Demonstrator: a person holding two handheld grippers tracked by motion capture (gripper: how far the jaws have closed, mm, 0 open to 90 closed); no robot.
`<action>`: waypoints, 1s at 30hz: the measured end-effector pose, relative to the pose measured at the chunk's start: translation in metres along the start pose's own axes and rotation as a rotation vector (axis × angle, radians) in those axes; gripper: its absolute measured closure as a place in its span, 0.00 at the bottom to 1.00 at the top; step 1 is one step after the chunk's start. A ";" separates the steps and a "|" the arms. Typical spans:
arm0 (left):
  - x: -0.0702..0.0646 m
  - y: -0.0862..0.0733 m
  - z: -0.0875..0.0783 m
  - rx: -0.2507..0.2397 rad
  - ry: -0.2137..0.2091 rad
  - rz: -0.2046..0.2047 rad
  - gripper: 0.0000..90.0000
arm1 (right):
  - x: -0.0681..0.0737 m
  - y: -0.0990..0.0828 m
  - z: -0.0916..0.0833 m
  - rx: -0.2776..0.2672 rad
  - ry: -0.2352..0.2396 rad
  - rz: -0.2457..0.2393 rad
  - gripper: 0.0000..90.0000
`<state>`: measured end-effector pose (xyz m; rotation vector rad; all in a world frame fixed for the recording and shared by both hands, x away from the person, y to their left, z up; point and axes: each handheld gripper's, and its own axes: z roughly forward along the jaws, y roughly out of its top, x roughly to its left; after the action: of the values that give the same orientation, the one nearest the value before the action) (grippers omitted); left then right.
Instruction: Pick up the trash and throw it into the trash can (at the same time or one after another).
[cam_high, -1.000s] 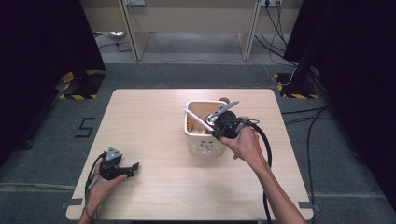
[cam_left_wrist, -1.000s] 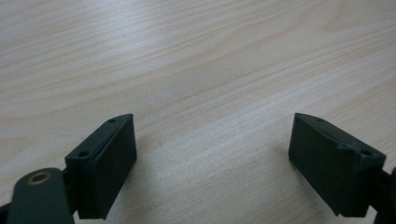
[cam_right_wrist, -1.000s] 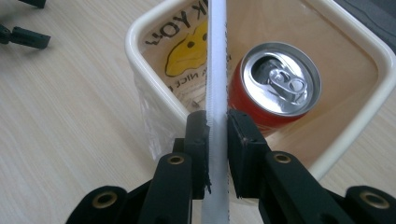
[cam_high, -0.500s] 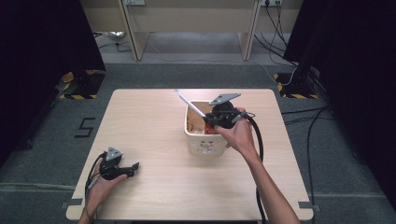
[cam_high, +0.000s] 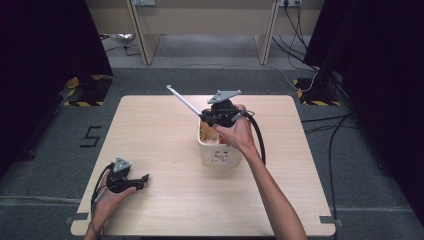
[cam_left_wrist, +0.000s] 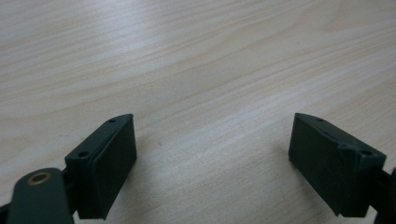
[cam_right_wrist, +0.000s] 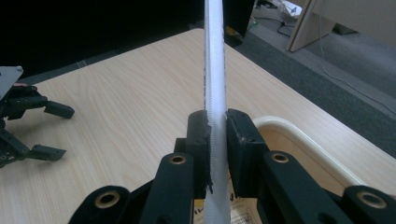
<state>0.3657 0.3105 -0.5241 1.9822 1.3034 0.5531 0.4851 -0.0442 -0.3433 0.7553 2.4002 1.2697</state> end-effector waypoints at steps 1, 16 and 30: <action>0.000 0.000 0.000 0.000 0.000 0.000 0.16 | 0.000 -0.001 0.002 -0.007 0.003 -0.008 0.89; 0.000 0.000 0.000 0.001 0.000 0.000 0.16 | -0.006 -0.019 0.003 -0.069 0.039 -0.048 0.89; 0.000 0.000 0.000 0.002 -0.001 0.001 0.16 | -0.013 -0.029 -0.002 -0.055 0.061 -0.075 0.89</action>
<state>0.3657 0.3106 -0.5240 1.9849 1.3028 0.5520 0.4857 -0.0664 -0.3658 0.6135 2.4059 1.3411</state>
